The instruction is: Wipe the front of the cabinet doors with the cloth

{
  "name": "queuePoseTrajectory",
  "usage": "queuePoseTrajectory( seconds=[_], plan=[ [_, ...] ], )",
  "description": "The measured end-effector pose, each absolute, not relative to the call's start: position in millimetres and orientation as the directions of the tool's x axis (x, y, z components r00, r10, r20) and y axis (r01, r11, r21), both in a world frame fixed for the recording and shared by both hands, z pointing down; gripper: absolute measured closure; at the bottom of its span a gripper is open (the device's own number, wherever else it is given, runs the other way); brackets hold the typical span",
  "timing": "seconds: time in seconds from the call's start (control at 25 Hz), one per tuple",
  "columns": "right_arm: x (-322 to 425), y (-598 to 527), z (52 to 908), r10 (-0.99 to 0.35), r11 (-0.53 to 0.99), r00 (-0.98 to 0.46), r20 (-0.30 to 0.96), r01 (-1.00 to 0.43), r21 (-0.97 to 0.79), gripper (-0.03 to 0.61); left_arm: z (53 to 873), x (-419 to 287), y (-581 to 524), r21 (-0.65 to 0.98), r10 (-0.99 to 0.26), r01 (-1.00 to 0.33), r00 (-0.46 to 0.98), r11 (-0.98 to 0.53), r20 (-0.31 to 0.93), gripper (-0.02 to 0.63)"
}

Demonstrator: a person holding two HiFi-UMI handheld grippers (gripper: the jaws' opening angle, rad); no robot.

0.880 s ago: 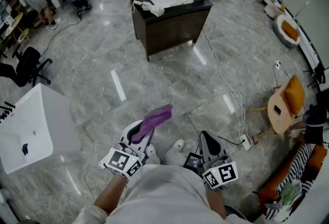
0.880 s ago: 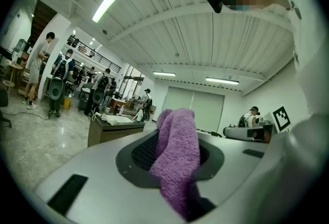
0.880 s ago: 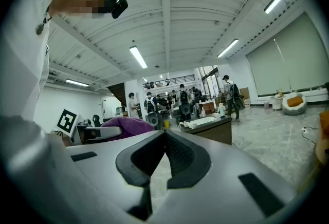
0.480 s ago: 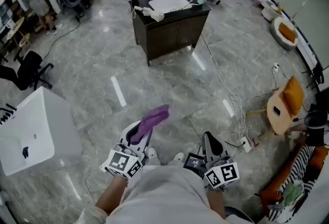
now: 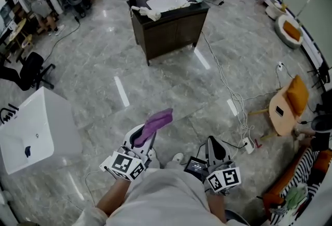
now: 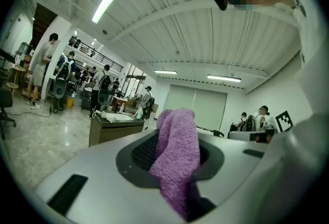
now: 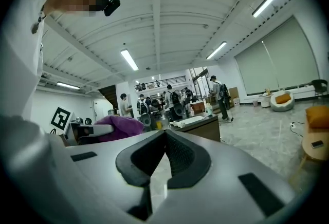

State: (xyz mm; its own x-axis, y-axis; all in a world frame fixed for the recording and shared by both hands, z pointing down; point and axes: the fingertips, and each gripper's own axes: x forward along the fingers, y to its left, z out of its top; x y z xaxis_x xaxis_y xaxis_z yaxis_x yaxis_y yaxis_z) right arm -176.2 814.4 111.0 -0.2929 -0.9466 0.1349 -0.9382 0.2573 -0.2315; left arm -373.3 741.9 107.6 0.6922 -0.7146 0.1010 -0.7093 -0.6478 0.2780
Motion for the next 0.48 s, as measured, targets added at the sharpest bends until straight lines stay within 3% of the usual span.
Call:
queuePoseTrajectory(
  seconds=[0.48],
  plan=[
    [-77,837,116,-0.962,0.241,-0.266,0.064,-0.935,-0.261,0.552,99,-258,754,0.28,-0.692,-0.682,0.718,-0.675,0.08,0.52]
  ],
)
